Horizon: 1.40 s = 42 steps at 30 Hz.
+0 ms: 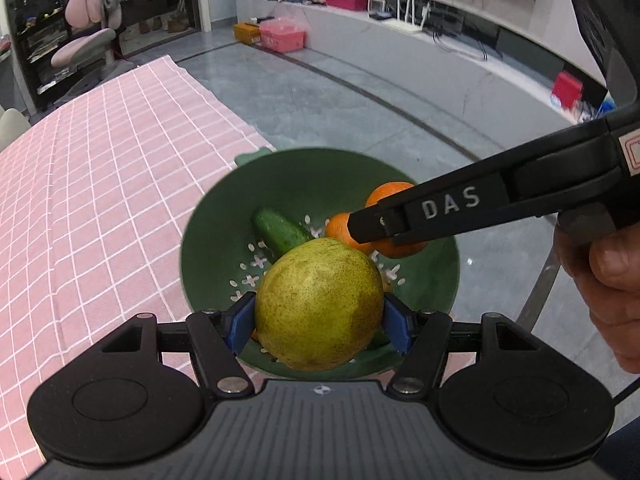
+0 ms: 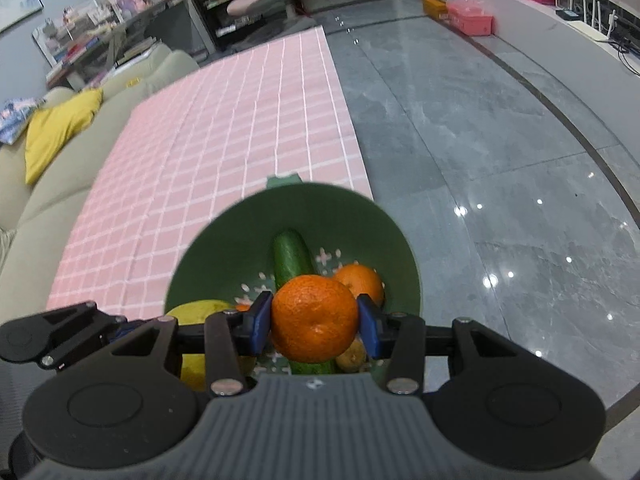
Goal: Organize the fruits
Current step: 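Lower the pear and orange into the colander and open both grippers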
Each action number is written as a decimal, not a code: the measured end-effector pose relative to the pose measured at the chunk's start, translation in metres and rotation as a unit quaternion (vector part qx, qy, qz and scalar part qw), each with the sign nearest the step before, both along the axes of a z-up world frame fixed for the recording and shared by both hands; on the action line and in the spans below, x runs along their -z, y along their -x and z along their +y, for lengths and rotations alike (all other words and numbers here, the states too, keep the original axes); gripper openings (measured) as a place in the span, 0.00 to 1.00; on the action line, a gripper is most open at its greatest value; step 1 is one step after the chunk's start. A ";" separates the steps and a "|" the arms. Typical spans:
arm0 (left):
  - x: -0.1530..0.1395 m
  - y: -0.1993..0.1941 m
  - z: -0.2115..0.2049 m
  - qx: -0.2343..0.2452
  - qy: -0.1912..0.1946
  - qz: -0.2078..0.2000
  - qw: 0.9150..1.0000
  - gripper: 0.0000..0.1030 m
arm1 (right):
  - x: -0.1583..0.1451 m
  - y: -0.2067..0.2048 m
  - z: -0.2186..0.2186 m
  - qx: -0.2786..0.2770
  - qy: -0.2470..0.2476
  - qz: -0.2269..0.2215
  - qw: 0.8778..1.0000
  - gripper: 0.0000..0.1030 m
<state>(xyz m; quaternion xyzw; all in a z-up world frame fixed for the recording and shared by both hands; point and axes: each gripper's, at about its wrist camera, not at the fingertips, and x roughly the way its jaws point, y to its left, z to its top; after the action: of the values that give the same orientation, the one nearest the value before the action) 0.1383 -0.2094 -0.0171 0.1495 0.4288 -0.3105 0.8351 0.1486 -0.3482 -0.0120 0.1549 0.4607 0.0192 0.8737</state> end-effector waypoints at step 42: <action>-0.026 -0.009 0.016 -0.027 0.004 0.009 1.000 0.80 | 0.010 -0.011 0.000 0.010 0.024 0.008 1.000 0.54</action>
<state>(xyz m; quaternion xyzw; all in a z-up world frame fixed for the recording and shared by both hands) 0.1475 -0.1938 0.0086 0.1320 0.4392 -0.2906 0.8398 0.1599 -0.3480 -0.0218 0.1385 0.4662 -0.0020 0.8738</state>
